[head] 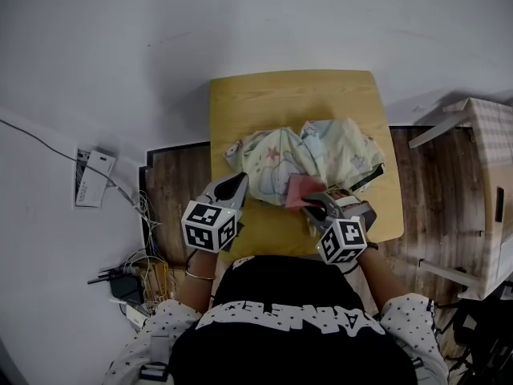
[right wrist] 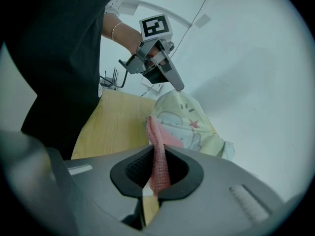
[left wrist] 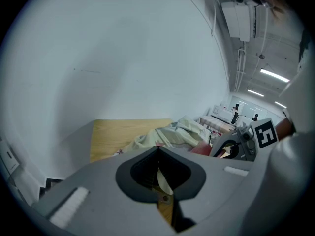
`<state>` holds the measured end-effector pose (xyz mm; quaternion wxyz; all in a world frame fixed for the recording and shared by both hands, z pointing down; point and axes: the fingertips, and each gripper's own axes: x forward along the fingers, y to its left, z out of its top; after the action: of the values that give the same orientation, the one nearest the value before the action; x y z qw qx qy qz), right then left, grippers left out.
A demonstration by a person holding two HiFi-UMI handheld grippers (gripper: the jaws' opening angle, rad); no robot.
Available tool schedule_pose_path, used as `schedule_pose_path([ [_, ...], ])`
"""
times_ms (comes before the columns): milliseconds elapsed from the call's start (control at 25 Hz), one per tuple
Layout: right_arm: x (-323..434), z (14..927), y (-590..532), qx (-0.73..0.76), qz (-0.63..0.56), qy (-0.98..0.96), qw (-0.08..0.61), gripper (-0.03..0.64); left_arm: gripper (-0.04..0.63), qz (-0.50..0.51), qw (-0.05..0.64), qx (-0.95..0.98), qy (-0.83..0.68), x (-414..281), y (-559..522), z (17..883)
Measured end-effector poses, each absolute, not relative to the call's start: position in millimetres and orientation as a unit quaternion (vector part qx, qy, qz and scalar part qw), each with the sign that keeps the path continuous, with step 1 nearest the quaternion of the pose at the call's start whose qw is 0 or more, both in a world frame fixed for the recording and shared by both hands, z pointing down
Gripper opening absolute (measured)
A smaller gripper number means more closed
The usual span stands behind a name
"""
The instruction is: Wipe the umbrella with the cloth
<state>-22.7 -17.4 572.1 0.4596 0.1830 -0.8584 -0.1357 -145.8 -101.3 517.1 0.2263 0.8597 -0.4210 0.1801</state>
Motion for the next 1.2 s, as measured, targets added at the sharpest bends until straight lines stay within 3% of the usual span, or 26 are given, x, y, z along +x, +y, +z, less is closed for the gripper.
schedule_pose_path([
  [560,-22.1,581.8,5.1,0.138,-0.088,-0.879,0.449,0.035,0.002,0.161,0.198,0.878,-0.405,-137.7,-100.8,504.8],
  [720,-24.9,545.8,-14.8,0.189,-0.066,-0.909,0.365,0.035,0.002,0.151,0.188,0.878,-0.415,-138.4,-102.2,495.2],
  [1000,-16.4,457.1,-65.1,0.336,0.014,-0.931,0.144,0.035,0.003,0.131,0.174,0.88,-0.423,-137.2,-99.2,480.1],
  [1200,2.3,432.9,-83.1,0.381,0.062,-0.921,0.057,0.034,0.002,0.129,0.168,0.882,-0.421,-133.3,-94.6,474.7],
])
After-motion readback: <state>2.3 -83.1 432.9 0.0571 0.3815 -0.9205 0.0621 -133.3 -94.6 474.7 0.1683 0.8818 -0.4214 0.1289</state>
